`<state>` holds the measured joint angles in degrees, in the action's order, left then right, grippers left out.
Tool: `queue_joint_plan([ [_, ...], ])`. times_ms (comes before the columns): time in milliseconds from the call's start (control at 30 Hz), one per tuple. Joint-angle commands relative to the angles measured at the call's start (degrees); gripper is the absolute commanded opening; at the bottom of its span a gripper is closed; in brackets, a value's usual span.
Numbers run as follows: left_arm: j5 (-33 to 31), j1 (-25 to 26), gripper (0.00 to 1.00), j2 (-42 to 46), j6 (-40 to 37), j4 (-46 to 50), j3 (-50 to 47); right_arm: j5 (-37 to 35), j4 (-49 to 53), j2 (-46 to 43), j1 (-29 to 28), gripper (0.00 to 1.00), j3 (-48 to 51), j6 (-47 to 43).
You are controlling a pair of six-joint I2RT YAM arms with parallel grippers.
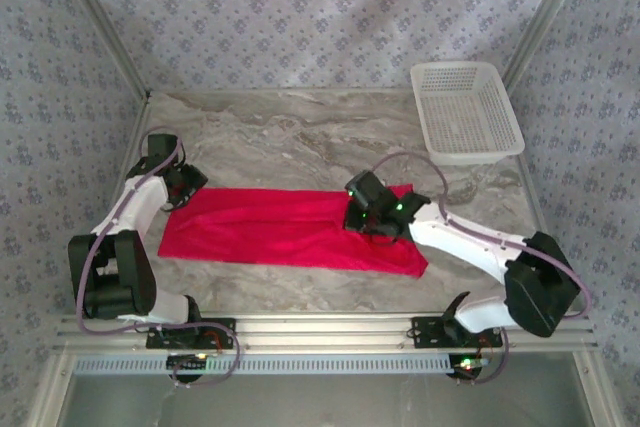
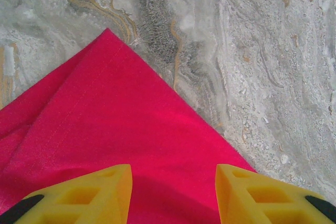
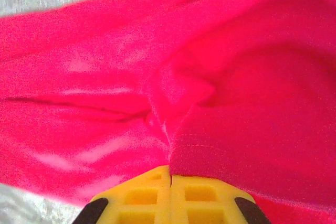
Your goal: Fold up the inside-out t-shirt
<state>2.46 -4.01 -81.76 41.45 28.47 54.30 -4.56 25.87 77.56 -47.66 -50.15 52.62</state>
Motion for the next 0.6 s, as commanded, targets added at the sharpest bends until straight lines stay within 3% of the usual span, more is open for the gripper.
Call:
queue_joint_plan([
  [0, 1.06, 0.09, 0.45, 2.03, -0.66, 0.89, 0.89, -4.49, 0.88, 0.00, -4.47, 0.04, 4.30, 8.78],
  [100, 0.85, 0.08, 0.45, 1.87, -1.06, 0.87, 0.85, -5.97, -0.33, 1.08, -8.91, 0.09, 5.91, 11.42],
  [200, -0.13, 0.02, 0.46, 1.15, -1.68, 1.23, 1.39, -10.15, 5.34, 0.74, -11.93, 0.18, 2.44, 9.88],
  [300, 0.02, 0.07, 0.46, -0.28, -1.83, 0.75, 2.19, -14.67, 11.73, -1.83, -13.61, 0.35, -1.97, 6.71],
  [367, 1.20, 0.08, 0.46, -1.48, -1.69, 0.38, 2.86, -15.38, 13.82, -3.78, -13.46, 0.41, -3.75, 4.68],
  [467, 2.69, 0.48, 0.46, -3.11, -1.24, -0.14, 3.71, -14.72, 11.68, -5.51, -8.55, 0.54, -4.07, -0.55],
  [567, 2.90, 1.00, 0.46, -4.15, -1.35, 0.01, 4.47, -5.71, 7.07, -3.25, 2.29, 0.54, -2.50, -4.99],
])
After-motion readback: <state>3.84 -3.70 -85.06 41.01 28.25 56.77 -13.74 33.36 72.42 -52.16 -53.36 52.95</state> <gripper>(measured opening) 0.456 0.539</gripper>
